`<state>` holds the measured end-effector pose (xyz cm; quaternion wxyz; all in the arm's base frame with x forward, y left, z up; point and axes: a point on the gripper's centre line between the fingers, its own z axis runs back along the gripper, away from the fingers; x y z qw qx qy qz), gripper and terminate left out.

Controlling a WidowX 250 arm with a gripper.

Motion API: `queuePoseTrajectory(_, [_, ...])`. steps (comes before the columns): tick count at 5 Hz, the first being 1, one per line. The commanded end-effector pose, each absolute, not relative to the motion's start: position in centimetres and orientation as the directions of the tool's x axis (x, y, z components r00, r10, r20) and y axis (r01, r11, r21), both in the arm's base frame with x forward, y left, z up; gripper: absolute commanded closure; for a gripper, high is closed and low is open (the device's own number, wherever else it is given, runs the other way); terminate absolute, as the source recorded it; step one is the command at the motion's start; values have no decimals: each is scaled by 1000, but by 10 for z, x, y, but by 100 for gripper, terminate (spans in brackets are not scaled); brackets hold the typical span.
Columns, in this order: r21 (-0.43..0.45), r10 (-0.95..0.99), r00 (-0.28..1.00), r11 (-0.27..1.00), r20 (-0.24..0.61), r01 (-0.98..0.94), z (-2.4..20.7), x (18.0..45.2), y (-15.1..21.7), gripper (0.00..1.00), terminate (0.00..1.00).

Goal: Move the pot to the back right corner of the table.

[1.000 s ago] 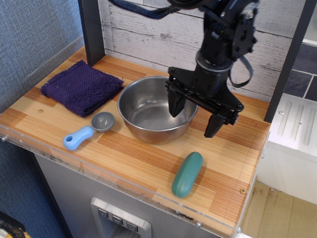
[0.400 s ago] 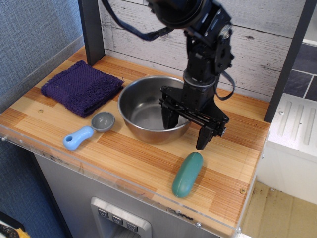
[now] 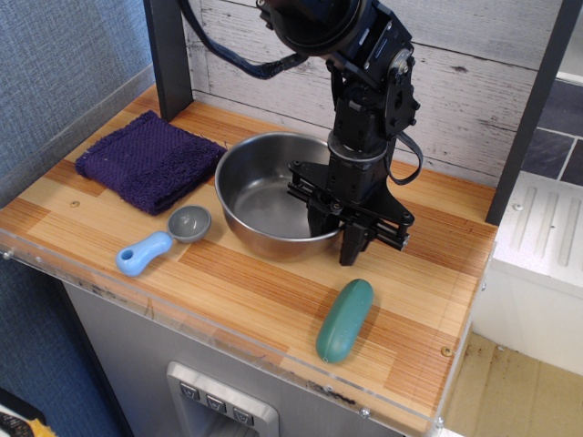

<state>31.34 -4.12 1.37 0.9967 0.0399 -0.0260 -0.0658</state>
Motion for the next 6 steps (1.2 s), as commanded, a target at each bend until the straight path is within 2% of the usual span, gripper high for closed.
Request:
queuePoseTrajectory(1, [86, -118, 987, 990, 112, 109, 47, 318, -33, 100, 0])
queuePoseTrajectory(3, [128, -176, 974, 979, 141, 159, 90, 325, -47, 100, 0])
queuePoseTrajectory(4, [162, -234, 962, 964, 137, 212, 93, 328, -68, 100, 0])
queuePoseTrajectory(5, [187, -313, 938, 940, 149, 284, 91, 329, -91, 100, 0])
queuePoseTrajectory(6, [212, -375, 919, 915, 124, 345, 84, 331, -112, 100, 0])
